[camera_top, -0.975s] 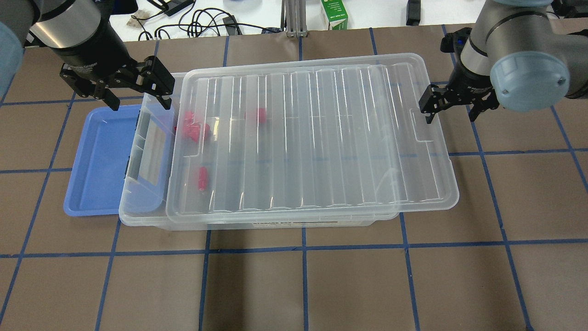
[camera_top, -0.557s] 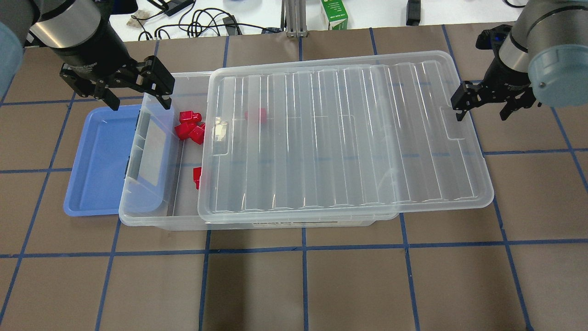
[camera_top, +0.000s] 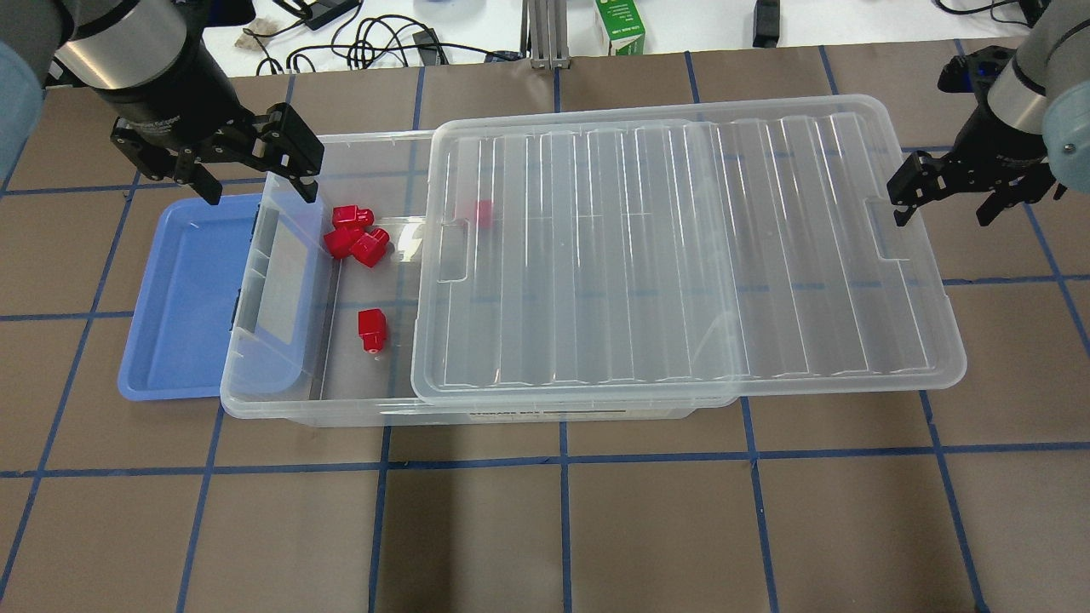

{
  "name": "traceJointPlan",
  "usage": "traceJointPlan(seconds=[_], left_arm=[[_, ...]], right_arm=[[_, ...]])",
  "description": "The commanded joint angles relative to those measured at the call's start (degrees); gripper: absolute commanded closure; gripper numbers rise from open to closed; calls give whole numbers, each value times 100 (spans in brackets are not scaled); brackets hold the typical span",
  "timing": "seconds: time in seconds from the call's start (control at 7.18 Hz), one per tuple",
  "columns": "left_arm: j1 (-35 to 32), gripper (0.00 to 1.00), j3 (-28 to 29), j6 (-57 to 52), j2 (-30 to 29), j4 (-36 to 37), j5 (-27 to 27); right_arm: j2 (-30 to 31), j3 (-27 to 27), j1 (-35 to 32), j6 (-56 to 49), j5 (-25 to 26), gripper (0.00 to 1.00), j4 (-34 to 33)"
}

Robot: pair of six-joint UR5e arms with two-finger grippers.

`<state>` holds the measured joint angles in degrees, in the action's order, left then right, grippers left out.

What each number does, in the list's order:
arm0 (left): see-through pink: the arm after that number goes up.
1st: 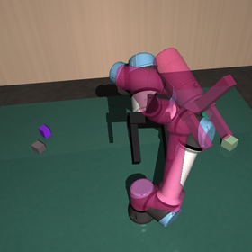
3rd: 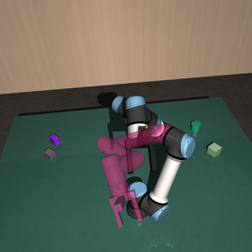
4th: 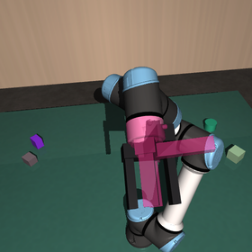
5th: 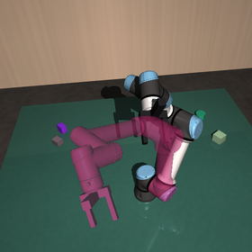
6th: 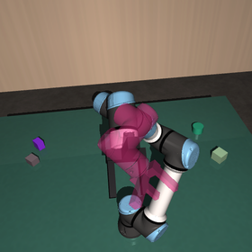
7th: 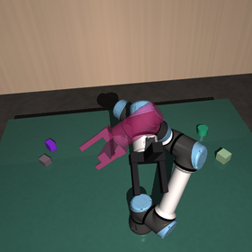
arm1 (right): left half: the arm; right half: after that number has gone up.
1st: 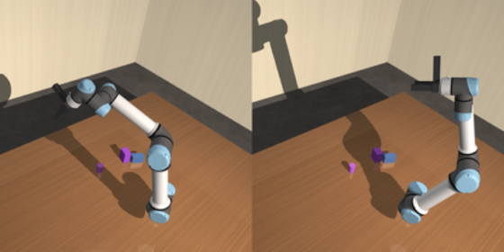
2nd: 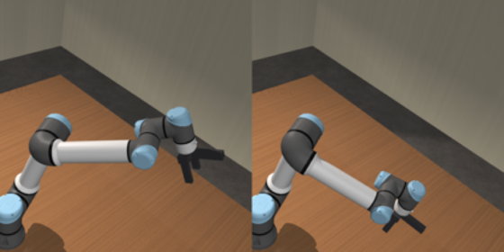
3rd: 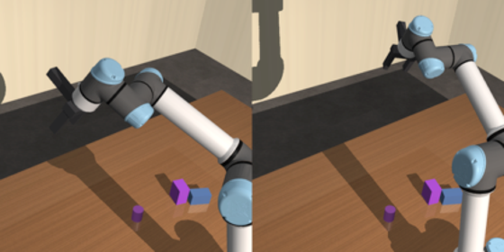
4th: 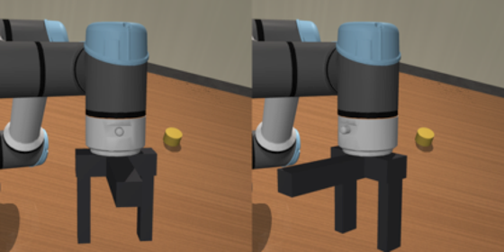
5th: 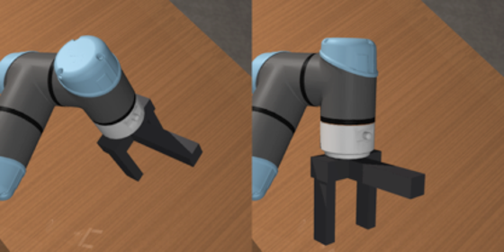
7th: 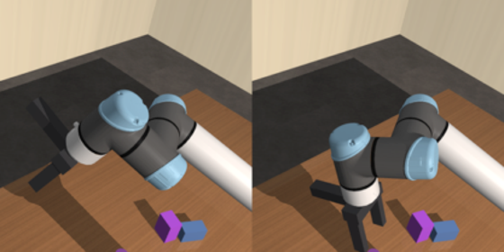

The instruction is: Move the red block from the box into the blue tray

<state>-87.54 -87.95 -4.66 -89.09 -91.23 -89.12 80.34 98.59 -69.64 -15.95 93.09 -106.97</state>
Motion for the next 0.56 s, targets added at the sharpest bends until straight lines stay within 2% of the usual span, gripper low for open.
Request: traceJointPlan(seconds=[0.0,0.14,0.28,0.42], left_arm=[[17,0,6,-8,-108,35,35],[26,0,-38,35,-274,297,44],[35,0,-317,-17,-424,395,44],[35,0,-763,35,-573,996,35]], right_arm=[[121,-372,-84,40,-88,0,401],[253,-845,-198,48,-185,0,1109],[402,-1328,-321,275,-229,0,1786],[560,-1664,-444,486,-238,0,2350]])
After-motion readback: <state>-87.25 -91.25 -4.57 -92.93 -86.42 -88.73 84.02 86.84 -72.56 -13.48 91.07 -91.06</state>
